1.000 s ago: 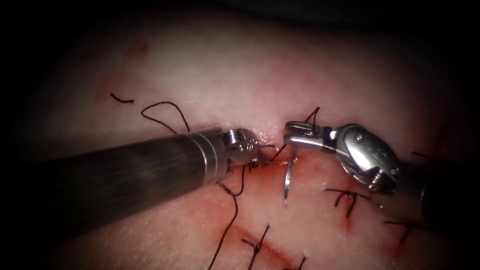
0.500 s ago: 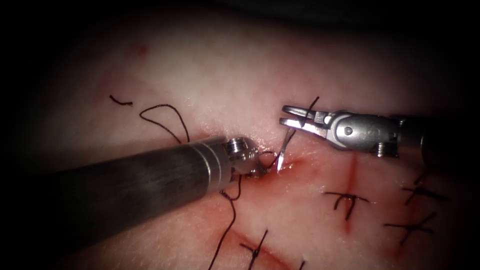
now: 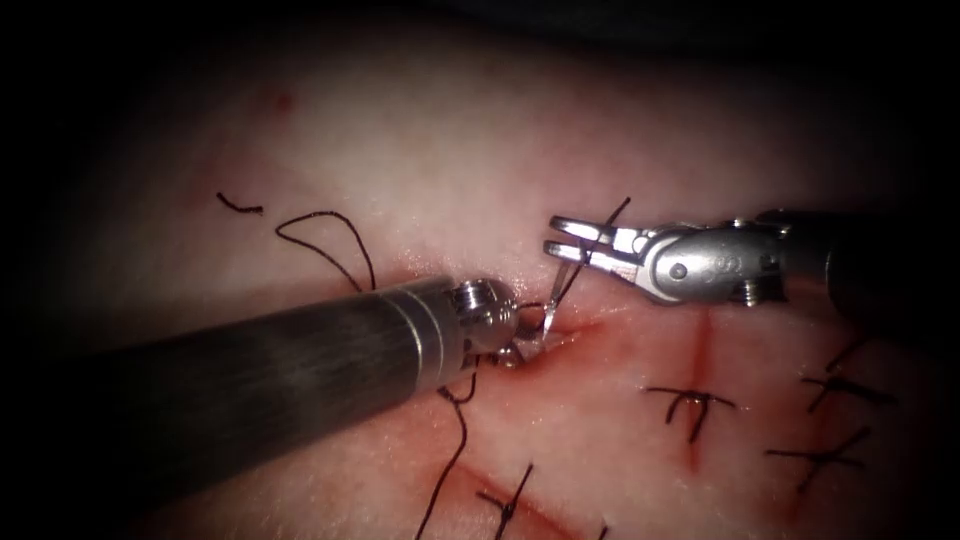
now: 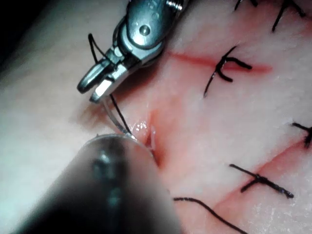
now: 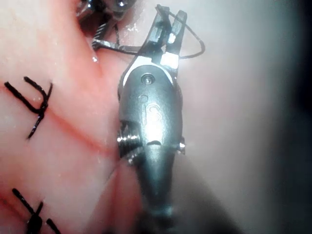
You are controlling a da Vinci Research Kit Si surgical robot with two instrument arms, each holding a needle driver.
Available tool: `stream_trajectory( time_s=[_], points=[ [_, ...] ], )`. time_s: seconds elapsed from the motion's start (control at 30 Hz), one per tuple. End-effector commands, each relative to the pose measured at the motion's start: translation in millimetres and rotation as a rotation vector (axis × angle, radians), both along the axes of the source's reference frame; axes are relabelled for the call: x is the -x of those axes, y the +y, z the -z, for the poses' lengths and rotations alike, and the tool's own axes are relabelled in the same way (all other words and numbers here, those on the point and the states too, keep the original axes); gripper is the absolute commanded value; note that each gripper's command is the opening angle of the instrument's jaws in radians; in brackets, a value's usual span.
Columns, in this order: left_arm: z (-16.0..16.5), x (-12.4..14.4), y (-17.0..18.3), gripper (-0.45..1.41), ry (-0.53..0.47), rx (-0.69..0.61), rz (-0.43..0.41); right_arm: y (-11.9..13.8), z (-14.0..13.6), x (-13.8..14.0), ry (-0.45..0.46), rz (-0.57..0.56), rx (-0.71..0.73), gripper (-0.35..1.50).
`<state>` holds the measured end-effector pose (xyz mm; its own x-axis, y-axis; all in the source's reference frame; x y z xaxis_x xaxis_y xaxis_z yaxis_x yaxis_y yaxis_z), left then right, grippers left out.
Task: Wound Closure
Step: With the right hand pass the needle through the bottom of the incision.
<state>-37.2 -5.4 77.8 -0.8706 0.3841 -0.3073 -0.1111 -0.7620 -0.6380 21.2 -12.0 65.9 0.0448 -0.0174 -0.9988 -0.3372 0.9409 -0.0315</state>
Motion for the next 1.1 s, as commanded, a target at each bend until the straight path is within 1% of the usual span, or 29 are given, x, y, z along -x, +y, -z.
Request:
stream_trajectory(
  time_s=[0.03,0.17,0.37,0.47,0.53,0.6,0.63,0.67,0.7,0.73,0.83,0.87,0.93,1.03,1.1],
  points=[
    [-0.4,0.6,0.4,0.27,-0.002,0.002,0.000,-0.4,-0.9,-0.9,-0.008,0.008,0.014,-0.35],
    [-0.3,0.7,0.4,0.27,-0.001,0.000,-0.003,-1.6,-1.5,-0.9,-0.031,0.029,0.034,-0.35],
    [-0.1,0.6,0.2,0.25,-0.003,0.000,-0.005,-4.1,-2.7,-0.7,-0.072,0.072,0.073,-0.35],
    [0.1,0.6,0.4,0.25,-0.006,-0.002,-0.003,-4.4,-2.9,-0.4,-0.083,0.088,0.073,-0.35],
    [0.3,0.6,0.7,0.22,-0.013,-0.003,0.004,-4.3,-2.8,-0.4,-0.085,0.106,0.070,-0.35],
    [0.8,0.6,1.0,0.17,-0.021,0.003,0.019,-3.9,-2.7,-0.4,-0.076,0.131,0.030,-0.35],
    [1.2,0.6,1.4,0.12,-0.020,0.016,0.039,-3.6,-2.6,-0.4,-0.084,0.142,0.025,-0.35],
    [2.3,0.5,2.3,0.07,-0.028,0.060,0.066,-3.0,-2.7,-0.2,-0.087,0.156,0.000,-0.35],
    [3.9,0.4,3.7,0.12,-0.060,0.130,0.126,-2.4,-2.9,-0.1,-0.090,0.162,-0.022,-0.35],
    [5.0,0.3,4.5,0.12,-0.086,0.178,0.160,-2.1,-3.1,0.1,-0.094,0.164,-0.030,-0.35],
    [7.7,-0.1,5.6,0.24,-0.107,0.245,0.252,-1.6,-3.7,0.3,-0.096,0.171,-0.066,-0.35],
    [8.9,-0.2,5.7,0.24,-0.106,0.261,0.288,-1.6,-3.9,0.3,-0.100,0.176,-0.078,-0.35],
    [10.5,-0.3,5.2,0.14,-0.103,0.269,0.315,-1.4,-4.3,0.4,-0.103,0.182,-0.102,-0.35],
    [12.4,0.2,3.2,0.09,-0.084,0.275,0.320,-1.2,-4.7,0.5,-0.115,0.194,-0.129,-0.35],
    [13.0,0.8,1.6,0.02,-0.110,0.275,0.327,-0.9,-4.9,0.6,-0.115,0.198,-0.142,-0.35]
  ],
)
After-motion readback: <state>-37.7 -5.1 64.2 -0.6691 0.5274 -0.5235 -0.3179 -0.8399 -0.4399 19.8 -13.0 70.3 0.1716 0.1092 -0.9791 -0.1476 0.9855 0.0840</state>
